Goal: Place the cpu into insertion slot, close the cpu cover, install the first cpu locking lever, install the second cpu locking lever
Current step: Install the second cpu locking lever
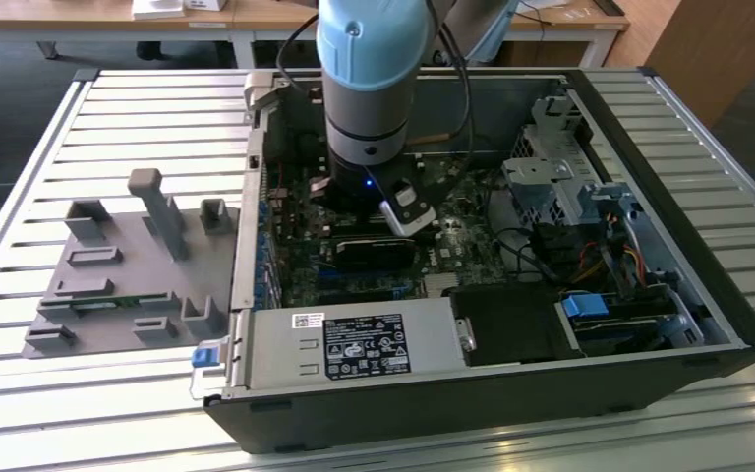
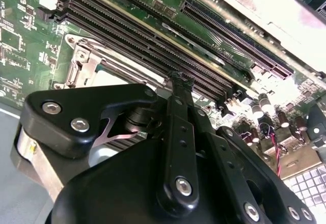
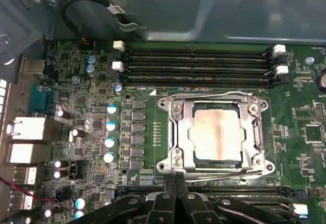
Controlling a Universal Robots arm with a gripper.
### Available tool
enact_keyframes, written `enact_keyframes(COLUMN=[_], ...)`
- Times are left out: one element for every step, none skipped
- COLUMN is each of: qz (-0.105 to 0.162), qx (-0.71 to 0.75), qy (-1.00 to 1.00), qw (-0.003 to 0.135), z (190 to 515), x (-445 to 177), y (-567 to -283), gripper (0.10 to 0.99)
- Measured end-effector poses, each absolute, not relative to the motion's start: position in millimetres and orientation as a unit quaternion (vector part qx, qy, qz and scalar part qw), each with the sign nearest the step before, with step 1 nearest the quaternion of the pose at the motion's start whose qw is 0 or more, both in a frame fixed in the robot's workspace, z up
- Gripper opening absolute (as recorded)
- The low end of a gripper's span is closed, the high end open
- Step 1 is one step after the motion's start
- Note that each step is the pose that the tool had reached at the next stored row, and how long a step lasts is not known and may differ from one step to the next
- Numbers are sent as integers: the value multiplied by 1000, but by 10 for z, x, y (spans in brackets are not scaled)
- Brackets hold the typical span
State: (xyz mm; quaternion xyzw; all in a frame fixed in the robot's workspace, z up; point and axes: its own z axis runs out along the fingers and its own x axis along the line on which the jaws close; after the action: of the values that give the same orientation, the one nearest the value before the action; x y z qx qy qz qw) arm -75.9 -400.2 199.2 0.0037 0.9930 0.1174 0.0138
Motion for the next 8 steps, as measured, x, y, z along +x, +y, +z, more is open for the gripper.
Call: enact_keyframes(qz=[118,118,118,119,119,120,121,121], qx=[4,4,4,4,3,3,3,3], qy=[993,993,993,993,993,993,993,993], qw=[14,14,14,14,14,14,14,14], z=[1988,1984,1980,1977,1974,1972,1970,1969], x=[-763,-767,-773,-780,-785,-788,-789,-791], y=[-4002,-4002,-4002,-4002,-4002,-4002,-4002,-4002], gripper=[106,106,106,106,106,106,106,106])
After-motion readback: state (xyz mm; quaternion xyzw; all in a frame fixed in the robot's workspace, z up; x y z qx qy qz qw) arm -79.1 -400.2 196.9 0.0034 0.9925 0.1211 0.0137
